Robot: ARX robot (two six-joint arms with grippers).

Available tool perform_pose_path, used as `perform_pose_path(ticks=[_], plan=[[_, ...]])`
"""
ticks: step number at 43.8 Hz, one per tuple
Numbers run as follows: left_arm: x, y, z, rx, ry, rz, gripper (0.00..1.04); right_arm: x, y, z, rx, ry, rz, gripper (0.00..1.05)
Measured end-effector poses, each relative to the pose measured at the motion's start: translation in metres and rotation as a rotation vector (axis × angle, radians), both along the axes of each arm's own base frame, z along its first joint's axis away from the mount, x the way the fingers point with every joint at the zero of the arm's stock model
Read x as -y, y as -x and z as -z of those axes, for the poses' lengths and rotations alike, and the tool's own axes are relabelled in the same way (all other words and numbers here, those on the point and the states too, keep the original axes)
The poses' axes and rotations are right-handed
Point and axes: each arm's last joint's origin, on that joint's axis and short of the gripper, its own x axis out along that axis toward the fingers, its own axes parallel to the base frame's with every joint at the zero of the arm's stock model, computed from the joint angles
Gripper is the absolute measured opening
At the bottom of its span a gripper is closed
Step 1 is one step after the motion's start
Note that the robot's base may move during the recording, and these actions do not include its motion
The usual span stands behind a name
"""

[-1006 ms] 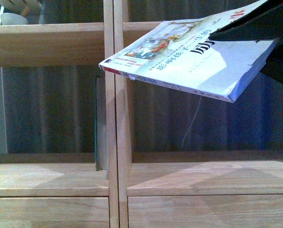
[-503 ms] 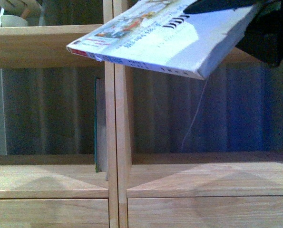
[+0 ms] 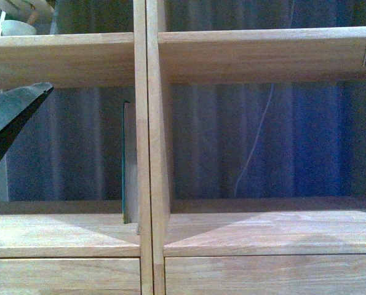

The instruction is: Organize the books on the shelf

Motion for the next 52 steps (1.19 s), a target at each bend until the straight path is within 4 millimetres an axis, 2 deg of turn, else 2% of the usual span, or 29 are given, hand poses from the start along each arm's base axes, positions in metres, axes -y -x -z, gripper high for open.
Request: perform_pose_path(ticks=[3,9,19,28,31,41,44,48,52], plan=[[0.002,-0.002,-0.007,0.018,0.007,0.003,0.97,-0.001,0.009,0.0,0.015,0.003,-0.017,0.07],[0.007,-0.002,-0.02,0.046,0.014,0.021,0.97,-0.006,0.019,0.011,0.003,0.02,-0.056,0.07],[0.017,0.001,-0.022,0.046,0.013,0.041,0.97,-0.014,0.022,0.02,-0.023,0.028,-0.058,0.07],[0.019,0.005,-0.024,0.032,0.0,0.037,0.61,-0.014,0.022,0.021,-0.027,0.029,-0.055,0.07],[0.019,0.005,-0.023,0.028,-0.001,0.035,0.54,-0.014,0.022,0.021,-0.03,0.031,-0.052,0.07],[0.019,0.007,-0.024,0.011,-0.002,0.03,0.15,-0.013,0.017,0.025,-0.061,0.047,-0.04,0.07],[0.018,0.008,-0.025,0.001,0.012,0.036,0.08,-0.013,0.015,0.027,-0.075,0.054,-0.035,0.07],[0.018,0.009,-0.025,-0.009,0.015,0.033,0.07,-0.013,0.014,0.027,-0.083,0.061,-0.027,0.08],[0.018,0.008,-0.025,-0.018,0.01,0.028,0.07,-0.012,0.011,0.028,-0.094,0.074,-0.012,0.24]])
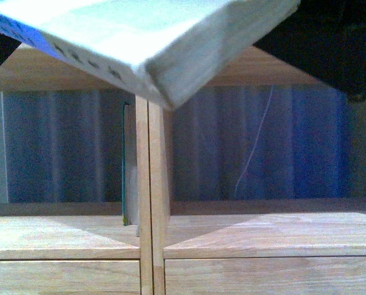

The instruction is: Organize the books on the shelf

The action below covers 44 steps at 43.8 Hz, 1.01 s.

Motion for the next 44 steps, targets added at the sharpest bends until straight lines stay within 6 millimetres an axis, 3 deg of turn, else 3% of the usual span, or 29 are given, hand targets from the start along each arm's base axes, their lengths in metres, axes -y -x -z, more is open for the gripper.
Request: perform_pose_path(ticks=[9,19,29,33,39,44], plan=[[-0.01,-0.003,-0.003,-0.021,-0.029,-0.061,0.07,0.015,-0.013,-0.003,0.019,-0.014,0.104,0.59],[-0.053,-0.019,-0.015,-0.071,-0.248,-0.338,0.07,0.07,-0.042,-0.015,0.1,0.052,0.474,0.99],[-0.087,-0.023,-0.028,-0.005,-0.644,-0.707,0.07,0.117,-0.064,0.004,0.048,0.243,0.823,0.98],[-0.095,-0.023,-0.028,0.075,-0.822,-0.815,0.07,0.12,-0.067,0.007,0.043,0.274,0.84,0.98],[-0.103,-0.028,-0.028,0.145,-0.928,-0.882,0.07,0.12,-0.067,0.008,0.052,0.306,0.846,0.97],[-0.108,-0.037,-0.029,0.206,-1.003,-0.912,0.07,0.125,-0.06,0.018,0.055,0.501,0.889,0.84]])
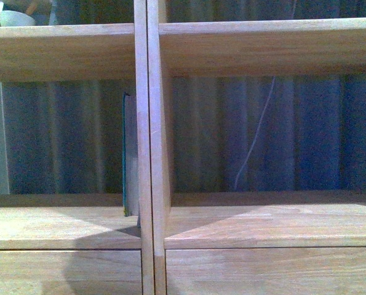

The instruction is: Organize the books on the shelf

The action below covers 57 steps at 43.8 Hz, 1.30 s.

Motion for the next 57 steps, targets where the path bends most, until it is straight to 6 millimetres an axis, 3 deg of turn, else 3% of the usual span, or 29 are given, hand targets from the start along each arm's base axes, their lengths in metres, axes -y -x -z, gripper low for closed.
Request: perform_pose_path(ticks=[4,9,15,20,33,57], plan=[[-0.005,-0.01,0.0,0.026,-0.073,-0.021,0.07,0.002,0.009,0.019,-0.015,0.147,0.02,0.73],[-0.01,-0.029,0.003,0.051,-0.167,-0.007,0.07,0.002,0.026,0.055,-0.03,0.267,0.022,0.5],[-0.015,-0.06,0.013,0.053,-0.198,0.011,0.07,0.002,0.045,0.089,-0.036,0.304,0.021,0.21],[-0.017,-0.084,0.017,0.062,-0.195,0.021,0.07,0.002,0.056,0.107,-0.04,0.318,0.021,0.03],[-0.005,-0.135,0.028,0.043,-0.169,0.042,0.07,0.002,0.079,0.139,-0.044,0.319,0.02,0.03],[0.019,-0.196,0.048,-0.002,-0.1,0.045,0.07,0.002,0.099,0.159,-0.035,0.319,0.022,0.03]])
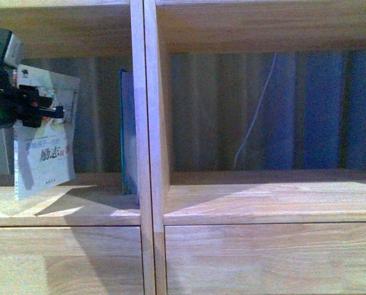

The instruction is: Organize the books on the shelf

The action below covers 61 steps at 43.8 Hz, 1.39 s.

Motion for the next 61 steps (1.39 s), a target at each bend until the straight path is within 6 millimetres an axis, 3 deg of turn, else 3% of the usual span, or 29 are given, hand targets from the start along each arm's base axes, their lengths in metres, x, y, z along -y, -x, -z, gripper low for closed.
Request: perform_pose_path(ticks=[11,17,25,37,48,61], plan=[[0.03,-0.034,0.012,-0.035,0.045,0.033,0.07,0.0,0.007,0.007,-0.003,0.0,0.0,0.03],[0.04,-0.047,0.023,-0.065,0.058,0.029,0.07,0.0,0.009,0.011,0.01,0.002,-0.001,0.03],[0.054,-0.058,0.021,-0.089,0.063,0.03,0.07,0.0,0.013,0.011,0.019,0.003,0.0,0.03],[0.063,-0.061,0.036,-0.128,0.062,0.022,0.58,0.0,0.018,0.011,0.018,0.003,0.0,0.03],[0.062,-0.058,0.046,-0.161,0.064,-0.008,0.96,0.0,0.029,0.014,0.015,0.003,0.002,0.03],[0.059,-0.038,0.052,-0.23,0.118,-0.023,0.97,0.0,0.029,0.014,0.013,0.003,0.001,0.03]])
